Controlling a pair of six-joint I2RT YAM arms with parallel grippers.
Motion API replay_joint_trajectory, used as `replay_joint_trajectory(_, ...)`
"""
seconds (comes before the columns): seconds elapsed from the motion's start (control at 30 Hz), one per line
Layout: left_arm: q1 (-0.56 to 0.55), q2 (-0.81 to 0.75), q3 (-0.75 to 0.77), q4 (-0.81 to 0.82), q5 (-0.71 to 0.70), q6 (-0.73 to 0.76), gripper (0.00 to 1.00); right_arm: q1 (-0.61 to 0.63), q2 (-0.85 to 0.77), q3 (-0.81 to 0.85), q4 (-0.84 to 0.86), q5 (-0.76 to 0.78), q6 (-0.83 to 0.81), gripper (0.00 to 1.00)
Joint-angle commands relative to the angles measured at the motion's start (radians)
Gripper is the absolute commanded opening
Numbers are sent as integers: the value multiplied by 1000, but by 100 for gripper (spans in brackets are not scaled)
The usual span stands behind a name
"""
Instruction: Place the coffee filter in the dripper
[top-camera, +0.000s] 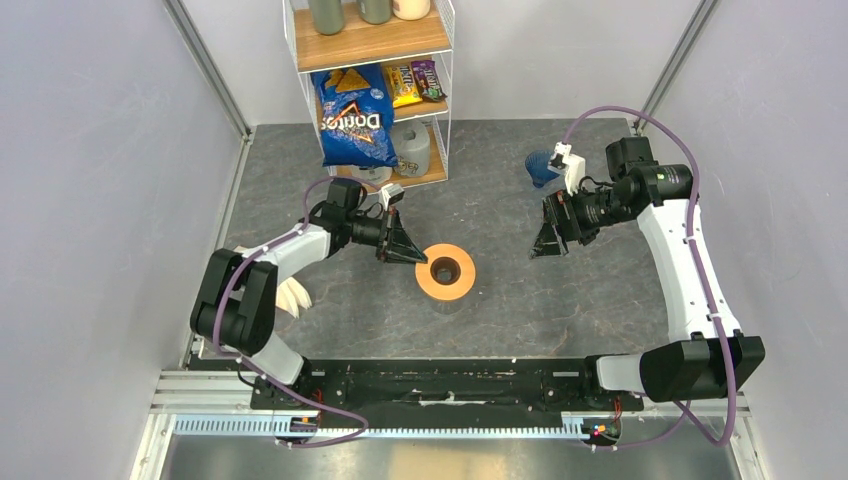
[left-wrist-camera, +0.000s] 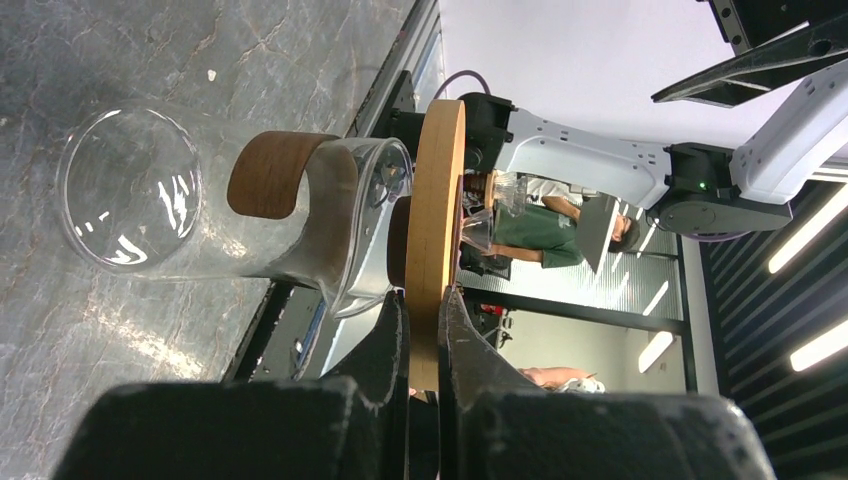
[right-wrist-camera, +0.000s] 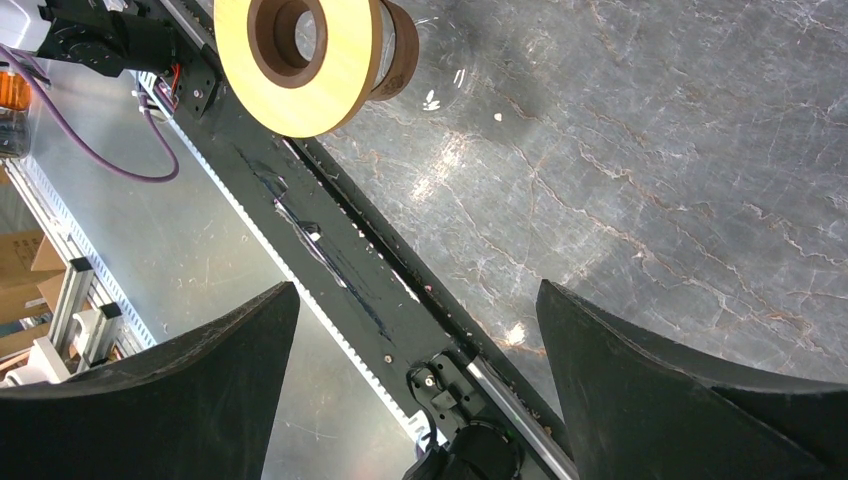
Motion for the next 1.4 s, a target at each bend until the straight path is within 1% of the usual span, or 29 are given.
replay_joint_trajectory(0.0, 4, 10, 56, 4, 37, 45, 2, -4, -24, -3, 15, -16, -3, 97)
replay_joint_trajectory(0.43, 3, 46, 73, 9, 25, 50, 2, -4, -18, -7, 15, -18, -5, 97)
replay_joint_trajectory(0.53, 3, 53, 74, 4, 24, 55, 3, -5, -18, -10, 19, -19, -5, 97)
replay_joint_trajectory(0.63, 4, 57, 81, -43, 6, 92, 7, -5, -17, -12, 20, -20, -4, 97)
replay_joint_trajectory(0.73, 4, 62, 90, -80, -9, 119, 12, -4, -15, -12, 22, -21, -3, 97)
replay_joint_trajectory(0.87, 4, 68, 117, -170, -30, 187, 24, -4, -10, -9, 23, -25, -3, 97)
replay_joint_trajectory(0.97, 4, 66, 122, -194, -52, 207, 33, -6, -5, -6, 22, -28, -3, 97)
replay_joint_trajectory(1.2, 22, 52, 149, -313, -80, 287, 51, -4, 7, 1, 27, -36, -2, 97)
replay_joint_trajectory(1.27, 39, 43, 150, -355, -82, 317, 55, -5, 9, 3, 27, -36, -2, 97)
replay_joint_trajectory(1.37, 58, 30, 152, -435, -86, 380, 58, -5, 13, 5, 27, -39, -3, 97)
